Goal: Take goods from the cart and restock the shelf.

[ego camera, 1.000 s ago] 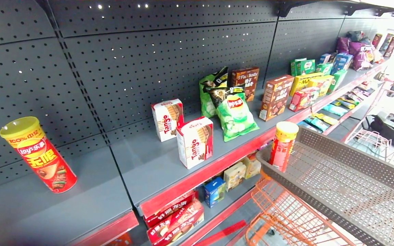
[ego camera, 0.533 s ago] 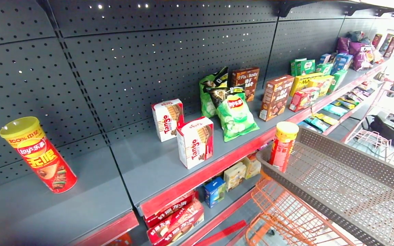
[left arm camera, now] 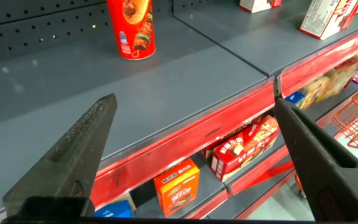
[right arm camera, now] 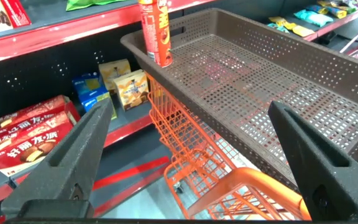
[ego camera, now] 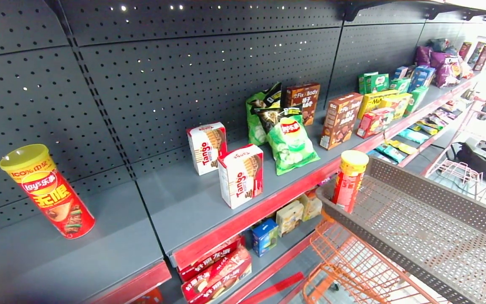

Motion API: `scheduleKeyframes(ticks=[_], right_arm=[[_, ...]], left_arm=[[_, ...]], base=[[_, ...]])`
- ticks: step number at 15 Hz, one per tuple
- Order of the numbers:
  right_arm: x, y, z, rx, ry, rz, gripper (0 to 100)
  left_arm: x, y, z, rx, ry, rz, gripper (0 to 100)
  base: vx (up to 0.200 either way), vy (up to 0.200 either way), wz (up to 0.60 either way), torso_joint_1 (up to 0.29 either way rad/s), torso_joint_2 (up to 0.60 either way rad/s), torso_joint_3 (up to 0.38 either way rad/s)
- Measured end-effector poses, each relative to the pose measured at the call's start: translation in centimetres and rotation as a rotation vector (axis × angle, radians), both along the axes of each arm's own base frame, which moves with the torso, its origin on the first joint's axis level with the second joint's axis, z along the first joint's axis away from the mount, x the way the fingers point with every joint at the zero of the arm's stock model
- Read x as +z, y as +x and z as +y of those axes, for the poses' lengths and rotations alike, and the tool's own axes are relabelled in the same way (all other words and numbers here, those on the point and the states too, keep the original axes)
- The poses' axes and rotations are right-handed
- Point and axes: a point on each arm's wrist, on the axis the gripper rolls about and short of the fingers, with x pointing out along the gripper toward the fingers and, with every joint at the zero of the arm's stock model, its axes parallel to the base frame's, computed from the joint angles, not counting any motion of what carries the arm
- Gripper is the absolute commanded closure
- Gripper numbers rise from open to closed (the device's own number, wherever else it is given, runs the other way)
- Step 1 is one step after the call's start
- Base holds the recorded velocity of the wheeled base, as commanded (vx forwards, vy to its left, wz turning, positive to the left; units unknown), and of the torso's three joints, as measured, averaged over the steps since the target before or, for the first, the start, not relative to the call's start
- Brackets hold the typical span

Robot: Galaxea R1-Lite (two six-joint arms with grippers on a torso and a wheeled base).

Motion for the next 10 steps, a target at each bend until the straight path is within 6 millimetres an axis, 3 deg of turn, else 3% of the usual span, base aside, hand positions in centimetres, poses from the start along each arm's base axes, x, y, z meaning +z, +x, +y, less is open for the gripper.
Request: scheduleKeyframes(ticks=[10], right_arm=[[0.00, 0.00, 0.00, -0.001, 0.001, 0.000, 0]], left_arm=[[0.00, 0.00, 0.00, 0.000, 0.000, 0.000, 0]], base=[[0.000, 0.000, 0.00, 0.000, 0.00, 0.000]])
